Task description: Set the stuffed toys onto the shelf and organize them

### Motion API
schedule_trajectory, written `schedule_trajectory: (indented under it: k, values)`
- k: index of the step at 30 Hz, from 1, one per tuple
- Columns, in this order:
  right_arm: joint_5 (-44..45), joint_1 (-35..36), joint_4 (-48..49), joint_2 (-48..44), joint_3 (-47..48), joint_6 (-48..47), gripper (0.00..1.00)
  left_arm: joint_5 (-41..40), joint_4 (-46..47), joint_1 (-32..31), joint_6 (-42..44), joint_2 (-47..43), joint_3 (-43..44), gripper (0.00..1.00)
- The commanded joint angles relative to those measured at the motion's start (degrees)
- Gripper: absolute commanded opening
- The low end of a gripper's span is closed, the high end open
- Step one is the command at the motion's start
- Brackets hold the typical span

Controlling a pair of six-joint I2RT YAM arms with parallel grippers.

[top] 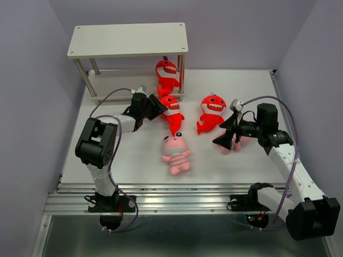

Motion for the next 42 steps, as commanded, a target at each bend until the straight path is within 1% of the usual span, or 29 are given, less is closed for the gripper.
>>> schedule_trajectory:
  k: [1,2,5,6,8,19,28,34,38,39,42]
  values:
    - [0.00,-0.24,1.14,0.09,-0.91,-1.12,1.00,1.48,4.55,0.00,0.63,0.78,1.23,0.53]
    - [0.00,-0.24,1.14,0.18,-0.91,-1.21,1.00,2.10,5.08,0.00,0.72,0.87,1.05,0.44]
    - [0.00,-0.24,1.14,0.18,-0.91,-1.21,1.00,4.65,7.45,0.00,0.63,1.13,-0.35,0.28]
    - [0.09,-0.24,1.14,0.18,-0.91,-1.21,1.00,5.18,8.07,0.00,0.63,1.13,-0.70,0.16]
    - [0.17,-0.24,1.14,0.09,-0.91,-1.21,1.00,7.02,9.13,0.00,0.37,0.96,-2.02,0.01]
    - [0.26,-0.24,1.05,0.18,-0.91,-1.38,1.00,13.43,13.26,-0.62,-1.39,-3.08,-9.14,0.00]
    - [0.00,-0.24,0.26,-0.52,-1.17,-3.05,1.00,18.45,18.26,-4.22,-1.39,-8.61,-12.48,0.00]
    - [0.17,-0.24,-0.18,-0.61,-1.35,-4.90,1.00,20.21,21.26,-6.33,-0.34,-12.75,-14.85,0.00]
    - [-1.14,-0.24,-0.09,1.58,-0.13,-5.08,1.00,21.35,23.45,-7.38,0.01,-16.61,-16.26,0.00]
    - [-2.36,-0.24,-0.53,3.50,0.66,-4.64,1.00,21.61,23.54,-7.65,0.45,-17.23,-16.52,0.00]
    - [-4.30,-0.24,-4.12,8.59,6.89,-4.03,1.00,22.67,23.98,-9.23,0.80,-19.61,-16.88,0.00]
